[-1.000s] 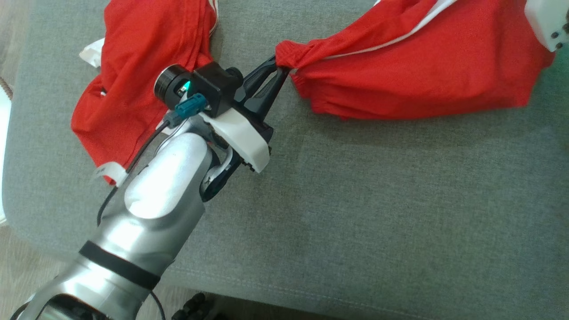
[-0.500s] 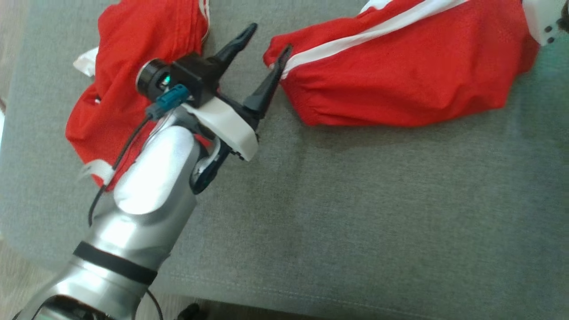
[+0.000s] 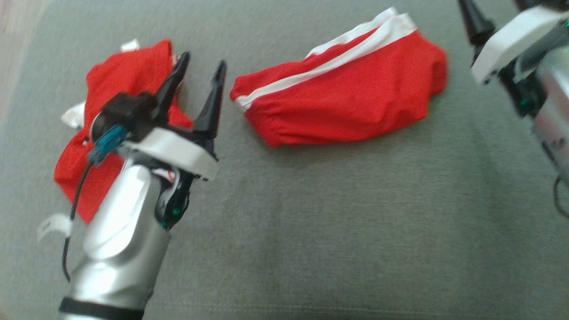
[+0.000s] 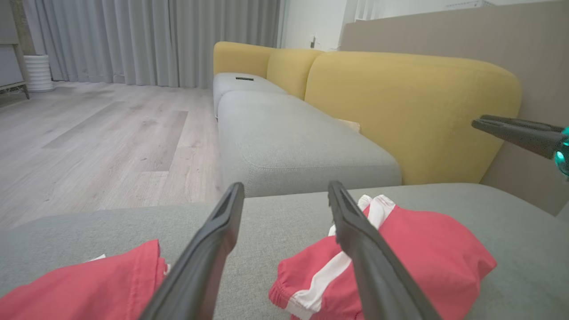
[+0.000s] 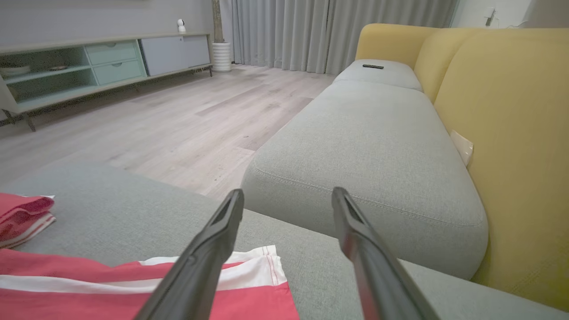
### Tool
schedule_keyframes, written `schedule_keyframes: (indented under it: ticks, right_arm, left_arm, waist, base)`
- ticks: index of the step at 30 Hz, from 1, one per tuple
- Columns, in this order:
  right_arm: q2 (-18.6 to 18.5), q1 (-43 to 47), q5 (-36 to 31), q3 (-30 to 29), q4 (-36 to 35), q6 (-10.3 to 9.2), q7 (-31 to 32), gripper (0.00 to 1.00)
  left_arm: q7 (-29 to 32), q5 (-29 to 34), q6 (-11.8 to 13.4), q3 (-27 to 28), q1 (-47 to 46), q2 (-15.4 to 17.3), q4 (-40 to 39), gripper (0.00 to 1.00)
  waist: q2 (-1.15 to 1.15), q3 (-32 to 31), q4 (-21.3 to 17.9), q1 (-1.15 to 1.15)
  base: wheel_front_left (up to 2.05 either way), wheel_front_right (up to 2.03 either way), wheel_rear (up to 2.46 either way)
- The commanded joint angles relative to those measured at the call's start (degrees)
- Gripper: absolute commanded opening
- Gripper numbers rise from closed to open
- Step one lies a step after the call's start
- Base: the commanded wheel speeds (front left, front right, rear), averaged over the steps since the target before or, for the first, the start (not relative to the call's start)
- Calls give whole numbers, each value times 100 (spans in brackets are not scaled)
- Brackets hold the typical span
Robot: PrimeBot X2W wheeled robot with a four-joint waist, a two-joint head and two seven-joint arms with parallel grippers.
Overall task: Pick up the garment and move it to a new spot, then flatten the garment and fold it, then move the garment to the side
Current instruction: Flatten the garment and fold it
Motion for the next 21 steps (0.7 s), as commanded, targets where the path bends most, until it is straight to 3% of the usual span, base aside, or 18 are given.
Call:
schedule_keyframes:
  ticks: [1, 4, 8, 16, 21]
  right_arm:
    - [59, 129, 24, -92, -63, 36, -92, 100]
    - [210, 438, 16, -490, -100, 36, -152, 100]
    - [340, 978, -332, -1485, -493, 36, -158, 100]
    - [985, 2885, -1834, -3289, -1565, 36, -160, 100]
    - [1493, 3910, -2697, -4013, -2103, 36, -160, 100]
  left_arm:
    - [-30, 39, 51, 296, -40, 116, -251, 100]
    - [-30, 80, 64, 586, 305, 83, -436, 100]
    - [-30, 168, 48, 857, 785, 12, -643, 100]
    - [-30, 419, -12, 1249, 1710, -192, -1031, 100]
    - [-30, 530, -38, 1448, 2118, -305, -1164, 100]
  waist:
    - [0, -316, -290, 1]
    - [0, -522, -446, 1]
    - [0, -757, -624, 1]
    - [0, -1067, -913, 1]
    - [0, -1105, -1002, 1]
  base:
    - [0, 0, 0]
    - [0, 0, 0]
    - [0, 0, 0]
    - [0, 0, 0]
    - [0, 0, 0]
